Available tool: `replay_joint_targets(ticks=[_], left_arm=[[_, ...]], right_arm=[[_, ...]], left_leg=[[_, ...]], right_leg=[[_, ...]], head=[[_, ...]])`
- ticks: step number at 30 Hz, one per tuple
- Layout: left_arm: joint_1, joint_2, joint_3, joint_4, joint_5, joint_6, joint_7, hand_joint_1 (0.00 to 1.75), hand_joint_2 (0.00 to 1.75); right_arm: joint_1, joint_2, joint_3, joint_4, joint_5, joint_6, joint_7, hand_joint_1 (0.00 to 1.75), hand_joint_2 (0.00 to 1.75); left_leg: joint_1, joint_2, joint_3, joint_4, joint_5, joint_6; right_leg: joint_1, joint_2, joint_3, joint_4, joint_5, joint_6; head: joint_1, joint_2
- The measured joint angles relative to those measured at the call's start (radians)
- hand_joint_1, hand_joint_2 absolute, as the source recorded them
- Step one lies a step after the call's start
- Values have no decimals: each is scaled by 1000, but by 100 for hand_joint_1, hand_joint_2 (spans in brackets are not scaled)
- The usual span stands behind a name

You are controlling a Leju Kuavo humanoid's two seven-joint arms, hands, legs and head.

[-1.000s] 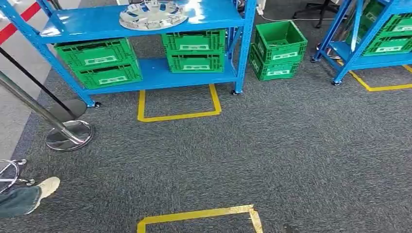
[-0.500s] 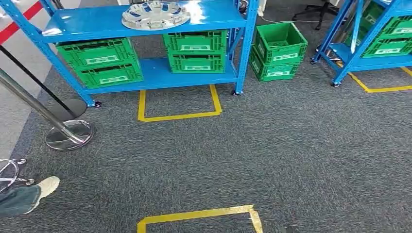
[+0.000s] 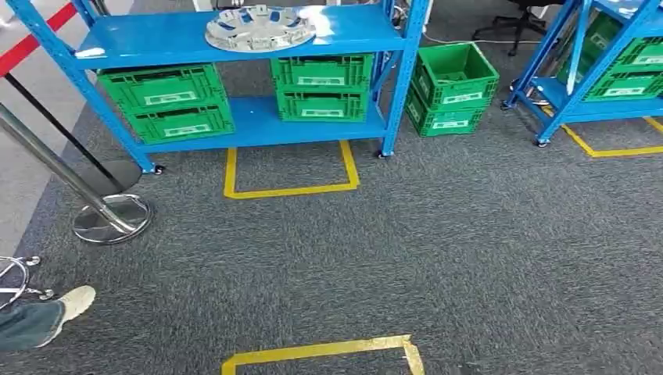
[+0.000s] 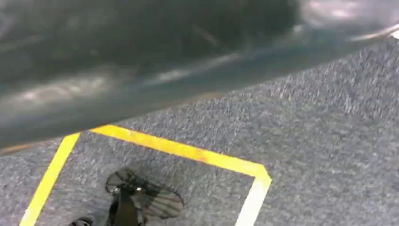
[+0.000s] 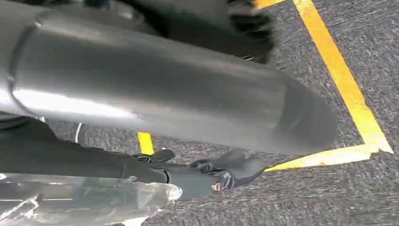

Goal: Take the parts from the cabinet and place them on the table.

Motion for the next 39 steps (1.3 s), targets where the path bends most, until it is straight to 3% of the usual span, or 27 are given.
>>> replay_joint_targets(ticks=[1, 2, 3, 5, 6, 7, 8, 9, 11, 12, 15, 16, 17, 18, 20, 21, 22, 24, 25, 26, 27, 31, 35, 37, 38, 39], left_arm=[[0, -2, 0, 0, 0, 0, 1, 0, 0], [1, -4, 0, 0, 0, 0, 2, 0, 0], [2, -5, 0, 0, -1, 0, 3, 0, 0], [2, -7, -1, 0, -2, 0, 3, 0, 0], [1, -3, -1, -2, -3, 0, 3, 0, 0], [0, -4, -2, -2, -3, 0, 3, 0, 0], [-1, -5, -3, -2, -3, 0, 3, 0, 0], [0, -5, -3, -2, -3, 0, 3, 0, 0], [0, -5, -3, -2, -3, 0, 3, 0, 0], [-2, -7, -4, -2, -3, 0, 3, 0, 0], [-7, -9, -4, -2, -3, 0, 3, 0, 0], [-5, -9, -4, -2, -2, 0, 3, 0, 0], [-3, -9, -4, -2, -2, 1, 3, 0, 0], [-1, -9, -4, -2, 0, 2, 3, 0, 0], [-2, -9, -4, -2, 0, 2, 3, 0, 0], [-2, -9, -4, -2, 0, 2, 3, 0, 0], [-6, -10, -4, -2, 0, 2, 3, 0, 0], [-6, -12, -4, -2, 0, 2, 3, 0, 0], [-2, -15, -4, -2, 0, 3, 3, 0, 0], [-1, -17, -3, -2, 0, 4, 3, 0, 0], [-2, -16, -3, -3, 0, 5, 3, 0, 0], [-2, -20, -3, -5, 0, 8, 5, 0, 0], [-2, -22, -3, -8, 0, 8, 5, 0, 0], [-2, -22, -3, -10, 0, 9, 5, 0, 0], [-2, -21, -3, -11, 0, 9, 5, 0, 0], [-2, -21, -3, -13, -2, 10, 3, 0, 0]], right_arm=[[2, 0, 0, 0, 0, 0, 1, 0, 0], [2, 0, 0, 0, 0, -1, 1, 0, 0], [2, 0, -1, 0, 0, -3, 2, 0, 0], [3, 0, -1, 0, 0, -5, 2, 0, 0], [3, 2, -1, 1, 0, -4, 3, 0, 0], [0, 2, -1, 2, 0, -4, 3, 0, 0], [-2, 2, -1, 1, 0, -4, 3, 0, 0], [3, 1, -2, 2, 0, -5, 4, 0, 0], [6, 1, -3, 2, 0, -6, 3, 0, 0], [6, 1, -3, 2, 0, -5, 3, 0, 0], [5, 1, -3, 2, 2, -5, 3, 0, 0], [6, 1, -3, 2, 3, -5, 3, 0, 0], [6, 1, -3, 2, 3, -5, 3, 0, 0], [6, 1, -3, 2, 3, -5, 3, 0, 0], [6, 1, -3, 2, 5, -5, 3, 0, 0], [6, 1, -3, 2, 6, -5, 3, 0, 0], [5, 1, -3, 2, 6, -5, 3, 0, 0], [7, 1, -3, 2, 8, -5, 3, 0, 0], [7, 1, -3, 2, 8, -5, 3, 0, 0], [7, 1, -3, 2, 8, -5, 2, 0, 0], [7, 1, -3, 2, 9, -5, 2, 0, 0], [6, 1, -3, 2, 9, -5, 3, 0, 0], [6, 1, -3, 2, 8, -5, 3, 0, 0], [6, 1, -4, 2, 8, -7, 4, 0, 0], [6, 2, -4, 2, 8, -9, 5, 0, 0], [5, 3, -4, 2, 8, -11, 5, 0, 0]], left_leg=[[2, 0, 2, 1, -3, -4], [6, -2, 5, 2, -6, -9], [12, -3, 11, 2, -12, -16], [24, -7, 28, 7, -27, -36], [22, -10, 30, 11, -33, -45], [18, -11, 22, 18, -36, -54], [19, -10, 16, 18, -39, -57], [19, -11, 21, 19, -39, -61], [21, -4, 16, 31, -37, -67], [20, 16, -4, 69, -46, -71], [17, 31, -134, 288, -149, -73], [16, 31, -166, 333, -161, -72], [15, 31, -172, 330, -145, -68], [12, 31, -161, 292, -108, -63], [4, 33, -98, 136, -7, -48], [-1, 43, -70, 69, 30, -38], [-6, 49, -65, 36, -9, -36], [-8, 44, -66, 39, 15, -37], [-4, 43, -61, 32, 24, -49], [-4, 42, -59, 32, 21, -52], [-6, 41, -59, 32, 20, -49], [-6, 39, -57, 32, 16, -38], [-7, 39, -57, 33, 14, -33], [-7, 39, -57, 33, 14, -31], [-12, 38, -59, 37, 5, -15], [-13, 38, -57, 27, 5, -5]], right_leg=[[-2, 0, -22, 26, -2, 3], [-3, -1, -20, 7, 19, 3], [-6, -1, 4, -53, 64, 8], [-19, 1, 87, -235, 174, 26], [-16, 15, 94, -257, 145, 33], [-12, 15, 92, -264, 115, -1], [-13, 15, 98, -257, 140, -16], [-11, 12, 96, -252, 139, -25], [-13, 9, 102, -254, 140, -37], [-12, 6, 107, -255, 138, -42], [-6, -5, 111, -255, 129, -57], [-4, -6, 113, -255, 126, -60], [-1, -6, 117, -255, 124, -63], [1, -6, 122, -255, 121, -63], [4, -6, 134, -256, 115, -62], [3, -6, 135, -257, 112, -59], [10, -6, 135, -252, 108, -51], [10, -9, 131, -263, 105, -42], [14, -13, 129, -258, 99, -53], [15, -13, 133, -264, 104, -84], [15, -14, 136, -268, 104, -84], [15, -15, 146, -284, 107, -75], [13, -15, 151, -295, 111, -41], [12, -15, 151, -295, 111, -40], [5, -16, 166, -308, 114, -21], [5, -16, 170, -316, 116, -12]], head=[[1, 0], [2, 0], [2, 0], [3, 0], [6, 0], [16, 0], [9, 0], [3, 0], [2, 0], [2, 0], [0, 0], [-1, 0], [0, 0], [0, 0], [0, 0], [0, 0], [-3, 0], [-1, 0], [-1, 0], [2, 0], [1, 0], [1, 0], [1, 0], [1, 0], [0, 0], [-1, 0]])
